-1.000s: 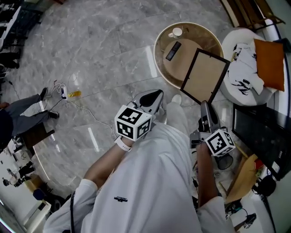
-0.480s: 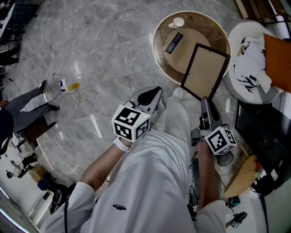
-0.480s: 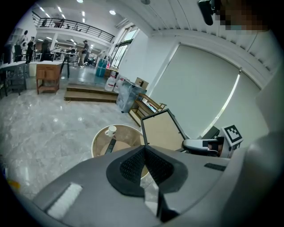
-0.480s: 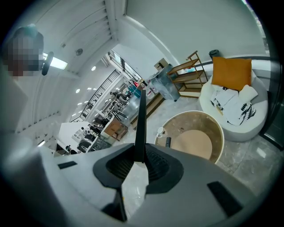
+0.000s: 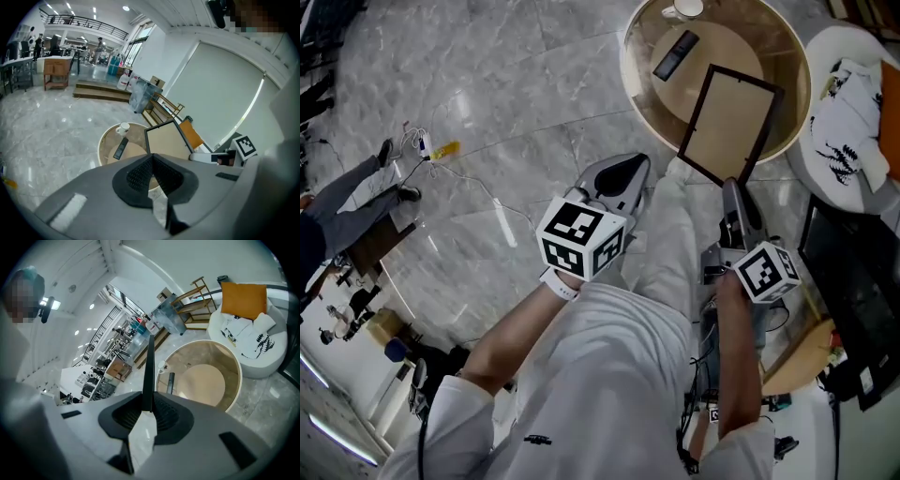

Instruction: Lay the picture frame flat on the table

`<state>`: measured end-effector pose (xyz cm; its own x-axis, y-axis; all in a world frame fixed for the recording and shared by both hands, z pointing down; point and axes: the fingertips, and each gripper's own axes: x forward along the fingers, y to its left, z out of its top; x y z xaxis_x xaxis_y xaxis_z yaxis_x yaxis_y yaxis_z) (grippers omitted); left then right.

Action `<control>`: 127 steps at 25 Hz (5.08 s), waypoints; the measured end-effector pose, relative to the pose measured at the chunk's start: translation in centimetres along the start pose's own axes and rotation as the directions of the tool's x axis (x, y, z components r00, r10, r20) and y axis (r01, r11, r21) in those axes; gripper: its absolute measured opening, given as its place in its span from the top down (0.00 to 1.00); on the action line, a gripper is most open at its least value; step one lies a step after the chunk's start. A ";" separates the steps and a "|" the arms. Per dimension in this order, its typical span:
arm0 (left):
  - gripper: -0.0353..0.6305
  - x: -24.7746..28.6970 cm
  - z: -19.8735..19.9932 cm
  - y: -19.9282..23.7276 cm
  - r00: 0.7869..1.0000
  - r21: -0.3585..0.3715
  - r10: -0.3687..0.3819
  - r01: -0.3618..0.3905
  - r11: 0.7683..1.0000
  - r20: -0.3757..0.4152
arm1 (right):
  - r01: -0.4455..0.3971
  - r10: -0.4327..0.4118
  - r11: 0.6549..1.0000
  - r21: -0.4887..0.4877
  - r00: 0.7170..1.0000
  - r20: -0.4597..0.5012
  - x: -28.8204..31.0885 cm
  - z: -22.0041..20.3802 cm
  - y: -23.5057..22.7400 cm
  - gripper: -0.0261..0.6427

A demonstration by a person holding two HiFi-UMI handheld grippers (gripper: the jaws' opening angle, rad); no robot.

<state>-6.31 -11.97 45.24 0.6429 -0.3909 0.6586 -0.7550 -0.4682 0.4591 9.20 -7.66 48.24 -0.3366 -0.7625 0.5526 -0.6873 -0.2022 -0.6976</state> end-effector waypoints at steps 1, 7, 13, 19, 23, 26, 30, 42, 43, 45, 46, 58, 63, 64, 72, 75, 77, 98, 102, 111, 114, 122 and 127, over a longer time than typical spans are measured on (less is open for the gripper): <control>0.94 0.7 -0.5 0.5 1.000 -0.003 0.004 -0.004 1.000 -0.005 | 0.003 -0.003 1.000 0.005 1.000 -0.008 0.7 -0.5 -0.5 0.87; 0.94 4.5 -3.7 3.1 0.999 -0.009 0.009 -0.010 1.000 -0.036 | 0.006 -0.005 1.000 0.016 0.999 -0.038 4.7 -3.2 -4.0 0.87; 0.94 7.8 -7.5 5.5 0.998 -0.034 0.040 -0.042 0.999 -0.056 | 0.021 -0.018 0.999 0.036 0.996 -0.085 7.8 -6.4 -7.9 0.87; 0.94 9.7 -10.6 7.6 0.996 -0.040 0.026 -0.030 0.999 -0.087 | 0.034 -0.028 0.998 0.059 0.995 -0.093 10.8 -9.0 -10.0 0.87; 0.94 11.0 -11.1 9.1 0.996 -0.035 0.040 -0.043 0.998 -0.084 | 0.053 -0.047 0.996 0.071 0.996 -0.081 12.9 -9.6 -11.4 0.87; 0.94 12.0 -11.6 10.0 0.995 -0.041 0.047 -0.051 0.998 -0.085 | 0.048 -0.039 0.994 0.103 0.996 -0.086 14.1 -10.7 -12.1 0.87; 0.94 13.2 -12.5 10.9 0.995 -0.046 0.051 -0.055 0.997 -0.086 | 0.033 -0.021 0.992 0.124 0.995 -0.100 15.5 -12.5 -13.0 0.86; 0.94 15.4 -15.6 12.4 0.991 -0.049 0.054 -0.060 0.997 -0.119 | 0.048 -0.038 0.994 0.094 0.994 -0.100 17.8 -14.2 -15.5 0.86; 0.94 15.5 -15.8 12.4 0.991 -0.049 0.054 -0.061 0.997 -0.122 | 0.051 -0.041 0.994 0.096 0.994 -0.102 17.9 -14.2 -15.7 0.87; 0.94 15.8 -16.0 12.4 0.991 -0.048 0.054 -0.060 0.997 -0.125 | 0.056 -0.045 0.993 0.105 0.994 -0.103 18.0 -14.4 -16.1 0.87; 0.94 15.9 -16.1 12.4 0.991 -0.047 0.053 -0.059 0.997 -0.126 | 0.058 -0.047 0.992 0.108 0.994 -0.103 18.0 -14.5 -16.3 0.86; 0.94 17.0 -16.9 12.3 0.988 -0.032 0.057 -0.062 0.998 -0.142 | 0.098 -0.085 0.990 0.104 0.989 -0.122 18.3 -15.1 -18.1 0.84; 0.94 18.1 -18.0 12.5 0.984 -0.039 0.056 -0.064 0.997 -0.169 | 0.137 -0.116 0.981 0.136 0.982 -0.151 18.7 -15.6 -19.8 0.83; 0.94 18.4 -18.1 12.6 0.984 -0.041 0.059 -0.067 0.997 -0.171 | 0.140 -0.118 0.981 0.135 0.981 -0.155 18.8 -15.7 -20.1 0.82; 0.94 19.5 -17.9 12.2 0.983 -0.032 0.054 -0.061 0.998 -0.177 | 0.203 -0.184 0.975 0.086 0.965 -0.187 19.4 -16.3 -22.5 0.78; 0.94 19.6 -17.9 12.0 0.982 -0.024 0.050 -0.056 0.998 -0.182 | 0.263 -0.249 0.964 0.043 0.946 -0.208 19.3 -16.4 -23.3 0.76; 0.94 19.5 -18.0 11.8 0.981 -0.019 0.045 -0.049 0.999 -0.188 | 0.301 -0.291 0.954 0.011 0.930 -0.222 19.4 -16.5 -23.8 0.78; 0.94 14.0 -12.3 6.4 0.986 0.034 0.034 -0.029 0.999 -0.166 | 0.247 -0.253 0.967 -0.059 0.955 -0.156 12.8 -9.9 -16.2 0.87; 0.94 10.8 -9.5 4.4 0.991 0.040 0.023 -0.017 0.999 -0.135 | 0.214 -0.227 0.971 -0.109 0.966 -0.126 10.0 -7.1 -12.3 0.87; 0.94 2.4 -1.9 -0.4 1.000 0.078 0.000 0.003 0.997 -0.029 | 0.108 -0.148 0.932 -0.347 0.985 -0.090 2.8 -1.3 -2.4 0.88; 0.94 -0.5 0.6 -1.9 1.000 0.093 0.001 -0.003 0.996 0.018 | 0.077 -0.118 0.902 -0.424 0.991 -0.071 0.2 0.8 0.9 0.89; 0.94 -8.6 5.8 -7.0 0.989 0.169 -0.010 -0.015 0.985 0.145 | 0.020 -0.032 0.808 -0.589 0.999 -0.009 -7.6 5.5 9.9 0.90; 0.94 -12.6 8.3 -10.3 0.978 0.238 -0.041 -0.009 0.971 0.204 | 0.044 0.017 0.754 -0.656 0.996 0.086 -12.3 8.8 14.4 0.93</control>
<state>-5.61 -8.78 27.29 0.6862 -0.5249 0.5036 -0.7083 -0.6399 0.2982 9.15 -6.60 27.34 -0.2914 -0.8160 0.4993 -0.9549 0.2171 -0.2025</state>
